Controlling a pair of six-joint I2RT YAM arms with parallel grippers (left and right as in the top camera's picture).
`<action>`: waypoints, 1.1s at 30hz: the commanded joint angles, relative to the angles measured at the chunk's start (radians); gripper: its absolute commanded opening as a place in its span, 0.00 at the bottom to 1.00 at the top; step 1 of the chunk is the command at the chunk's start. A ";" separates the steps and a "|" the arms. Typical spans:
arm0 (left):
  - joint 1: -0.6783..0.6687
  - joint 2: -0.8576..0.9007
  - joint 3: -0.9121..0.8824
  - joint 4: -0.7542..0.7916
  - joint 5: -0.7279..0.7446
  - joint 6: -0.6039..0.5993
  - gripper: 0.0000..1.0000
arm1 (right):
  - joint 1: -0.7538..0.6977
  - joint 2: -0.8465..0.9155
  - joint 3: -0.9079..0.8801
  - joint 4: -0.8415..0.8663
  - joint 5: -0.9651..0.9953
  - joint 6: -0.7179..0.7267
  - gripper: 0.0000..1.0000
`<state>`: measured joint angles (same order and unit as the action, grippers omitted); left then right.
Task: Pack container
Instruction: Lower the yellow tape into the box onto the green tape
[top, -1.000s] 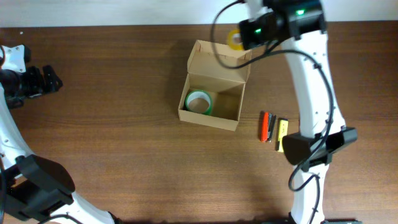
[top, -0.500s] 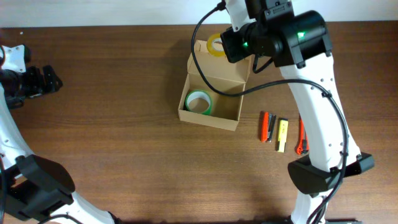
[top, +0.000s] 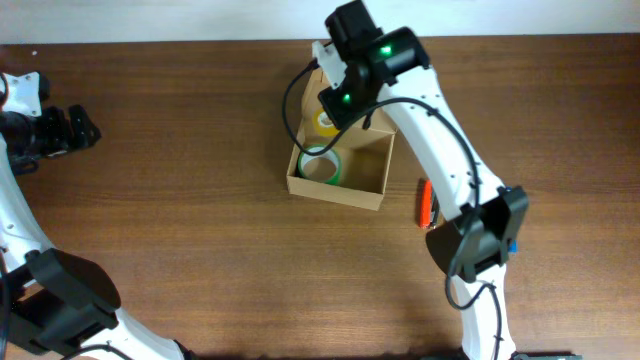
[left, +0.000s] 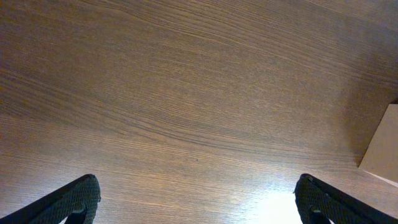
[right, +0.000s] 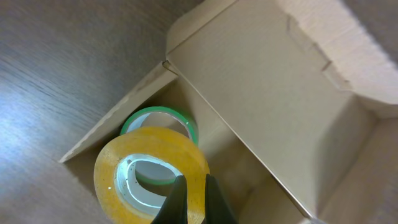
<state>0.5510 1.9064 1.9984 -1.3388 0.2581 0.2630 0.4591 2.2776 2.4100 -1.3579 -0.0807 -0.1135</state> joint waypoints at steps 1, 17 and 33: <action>0.000 -0.003 -0.005 0.000 0.011 0.015 1.00 | 0.006 0.036 -0.009 0.012 -0.017 -0.010 0.04; 0.000 -0.003 -0.005 0.000 0.011 0.016 1.00 | 0.006 0.056 -0.217 0.106 -0.018 -0.009 0.04; 0.000 -0.003 -0.005 0.000 0.011 0.016 1.00 | 0.013 0.086 -0.230 0.136 -0.089 -0.011 0.04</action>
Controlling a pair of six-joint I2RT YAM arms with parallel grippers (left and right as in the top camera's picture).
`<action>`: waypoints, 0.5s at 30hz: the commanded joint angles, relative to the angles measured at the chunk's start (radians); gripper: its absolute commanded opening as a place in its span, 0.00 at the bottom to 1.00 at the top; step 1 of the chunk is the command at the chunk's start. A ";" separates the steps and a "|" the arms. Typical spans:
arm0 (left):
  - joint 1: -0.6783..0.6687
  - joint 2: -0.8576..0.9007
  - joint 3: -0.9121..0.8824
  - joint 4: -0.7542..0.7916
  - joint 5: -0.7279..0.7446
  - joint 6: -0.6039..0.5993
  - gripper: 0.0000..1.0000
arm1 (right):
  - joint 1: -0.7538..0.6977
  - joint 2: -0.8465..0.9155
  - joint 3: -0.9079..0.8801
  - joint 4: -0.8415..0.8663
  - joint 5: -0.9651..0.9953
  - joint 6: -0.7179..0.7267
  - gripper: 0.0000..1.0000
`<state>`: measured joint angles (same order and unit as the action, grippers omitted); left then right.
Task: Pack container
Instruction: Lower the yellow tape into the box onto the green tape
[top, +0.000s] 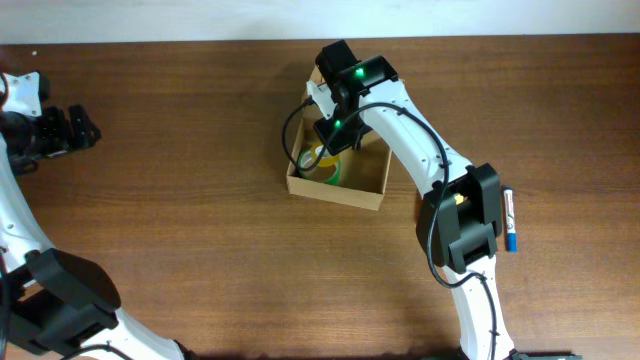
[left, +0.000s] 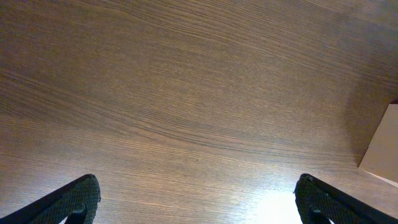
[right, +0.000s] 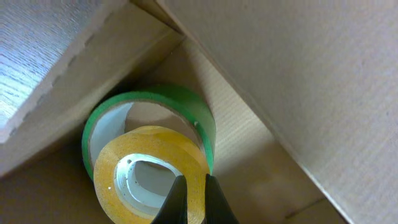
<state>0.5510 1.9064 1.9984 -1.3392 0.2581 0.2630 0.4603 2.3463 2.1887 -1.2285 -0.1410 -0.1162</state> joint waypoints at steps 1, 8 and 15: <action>0.000 -0.003 -0.005 0.001 0.011 0.016 1.00 | 0.012 0.018 -0.009 0.011 -0.035 -0.009 0.04; 0.000 -0.003 -0.005 0.000 0.011 0.016 1.00 | 0.012 0.019 -0.018 0.026 -0.066 -0.031 0.04; 0.000 -0.003 -0.005 0.000 0.011 0.015 1.00 | 0.012 0.021 -0.063 0.049 -0.074 -0.034 0.04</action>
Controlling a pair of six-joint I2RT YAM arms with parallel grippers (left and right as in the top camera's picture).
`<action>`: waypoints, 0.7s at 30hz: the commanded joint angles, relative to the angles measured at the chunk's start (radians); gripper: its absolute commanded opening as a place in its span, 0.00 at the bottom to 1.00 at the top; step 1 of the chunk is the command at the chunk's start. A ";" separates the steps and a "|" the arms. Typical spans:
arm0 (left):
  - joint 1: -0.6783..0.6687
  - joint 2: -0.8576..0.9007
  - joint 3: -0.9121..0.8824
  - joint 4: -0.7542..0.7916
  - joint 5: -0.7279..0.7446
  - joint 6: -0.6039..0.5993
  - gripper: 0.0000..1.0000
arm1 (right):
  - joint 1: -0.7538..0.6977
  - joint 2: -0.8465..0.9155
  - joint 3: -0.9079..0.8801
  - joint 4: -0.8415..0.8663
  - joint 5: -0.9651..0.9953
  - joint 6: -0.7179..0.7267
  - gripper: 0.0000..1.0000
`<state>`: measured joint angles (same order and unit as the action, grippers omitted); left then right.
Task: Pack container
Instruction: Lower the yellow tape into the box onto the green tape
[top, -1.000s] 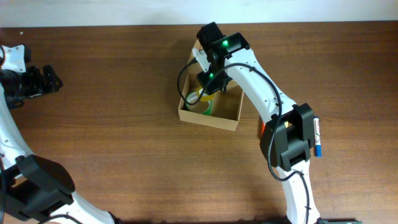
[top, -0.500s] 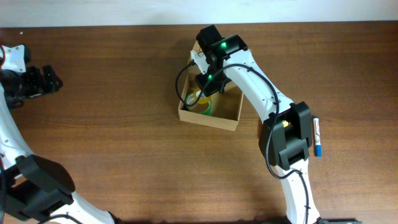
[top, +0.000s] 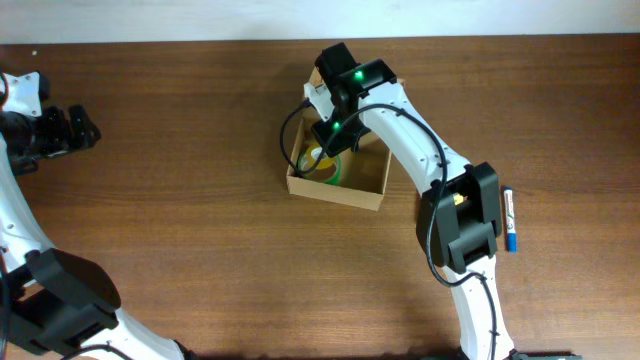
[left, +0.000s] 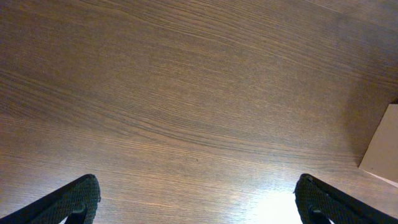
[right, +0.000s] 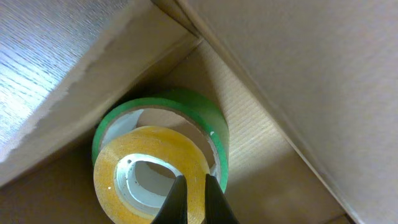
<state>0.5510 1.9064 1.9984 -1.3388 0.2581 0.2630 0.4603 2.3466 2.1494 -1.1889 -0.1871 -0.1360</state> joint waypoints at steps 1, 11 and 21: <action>0.000 -0.003 -0.005 0.000 0.011 0.016 1.00 | 0.012 0.022 -0.031 0.014 -0.028 -0.014 0.04; 0.000 -0.003 -0.005 0.000 0.011 0.016 1.00 | 0.012 0.052 -0.042 0.057 -0.049 -0.018 0.04; 0.000 -0.003 -0.005 0.000 0.011 0.016 1.00 | 0.012 0.062 -0.042 0.064 -0.053 -0.017 0.35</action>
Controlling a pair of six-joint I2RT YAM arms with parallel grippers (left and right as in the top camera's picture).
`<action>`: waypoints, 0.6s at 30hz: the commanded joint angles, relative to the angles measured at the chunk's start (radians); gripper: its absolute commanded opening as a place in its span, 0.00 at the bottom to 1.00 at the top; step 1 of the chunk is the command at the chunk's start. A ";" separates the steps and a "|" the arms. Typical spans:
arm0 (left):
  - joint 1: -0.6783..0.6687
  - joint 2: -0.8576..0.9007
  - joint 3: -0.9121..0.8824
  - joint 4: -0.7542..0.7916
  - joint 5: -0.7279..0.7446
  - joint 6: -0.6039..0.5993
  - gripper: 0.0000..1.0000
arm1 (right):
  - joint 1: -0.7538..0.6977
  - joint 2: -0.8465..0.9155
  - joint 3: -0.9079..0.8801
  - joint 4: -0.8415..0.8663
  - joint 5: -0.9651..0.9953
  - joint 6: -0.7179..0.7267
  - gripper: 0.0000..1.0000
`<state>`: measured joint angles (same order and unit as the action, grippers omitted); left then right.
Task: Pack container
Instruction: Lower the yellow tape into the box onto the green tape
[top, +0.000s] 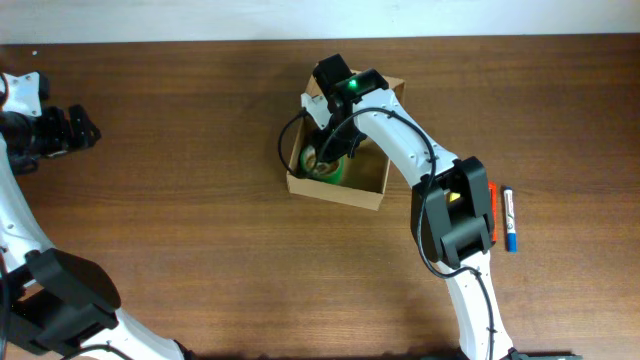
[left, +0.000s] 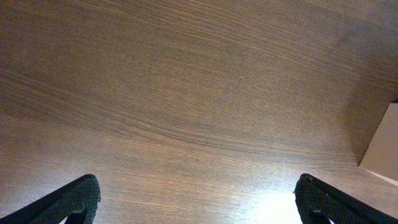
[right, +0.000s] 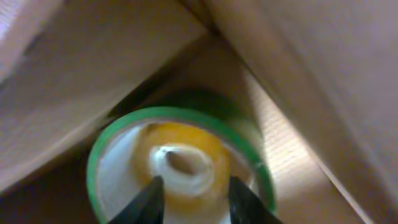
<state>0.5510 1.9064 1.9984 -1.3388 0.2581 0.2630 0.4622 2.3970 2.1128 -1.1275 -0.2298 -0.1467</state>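
Note:
The open cardboard box stands at the table's middle back. A green tape roll lies flat in its left corner, and a yellow tape roll lies inside the green ring. My right gripper is down in the box just over both rolls, open, with a finger on either side of the yellow roll. In the overhead view the right gripper covers most of the green roll. My left gripper hangs open over bare wood at the far left.
A blue-capped marker and an orange object lie on the table right of the box. The box's walls and flap close in around the right gripper. A corner of the box shows in the left wrist view.
My right gripper went lower into the box and opened. The yellow roll it held now lies inside the green roll. The left arm has not moved.
My right gripper held the yellow roll above the box's left corner, over the green roll. It was lower at each later moment, still shut on the roll. Now the yellow roll sits in the green ring and the fingers are apart.

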 joint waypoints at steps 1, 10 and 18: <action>0.000 -0.003 -0.005 0.000 0.011 0.016 1.00 | 0.010 0.012 -0.005 0.003 -0.010 -0.006 0.34; 0.000 -0.003 -0.005 0.000 0.011 0.016 1.00 | 0.010 -0.006 0.051 -0.048 -0.008 -0.007 0.30; 0.000 -0.003 -0.005 0.000 0.011 0.016 1.00 | 0.009 -0.103 0.137 -0.129 0.051 -0.012 0.30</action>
<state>0.5510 1.9064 1.9984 -1.3388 0.2581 0.2630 0.4622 2.3825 2.2097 -1.2381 -0.2058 -0.1535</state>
